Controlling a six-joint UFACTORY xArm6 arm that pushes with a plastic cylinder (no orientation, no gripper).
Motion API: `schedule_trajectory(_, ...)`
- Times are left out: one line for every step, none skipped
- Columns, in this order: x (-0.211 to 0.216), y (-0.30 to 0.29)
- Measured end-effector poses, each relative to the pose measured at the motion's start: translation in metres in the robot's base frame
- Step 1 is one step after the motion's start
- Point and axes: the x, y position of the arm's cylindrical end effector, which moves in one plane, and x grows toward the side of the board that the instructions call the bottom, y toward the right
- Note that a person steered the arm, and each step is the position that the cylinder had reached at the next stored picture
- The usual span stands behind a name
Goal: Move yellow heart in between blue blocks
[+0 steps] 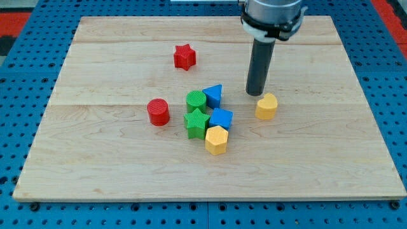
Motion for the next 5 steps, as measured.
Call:
schedule_trajectory(0.007,0.074)
schedule_trajectory(0.047,0.086)
schedule_trajectory(0.055,0.012)
schedule_trajectory(0.07,-0.05)
schedule_trajectory(0.045,-0.028)
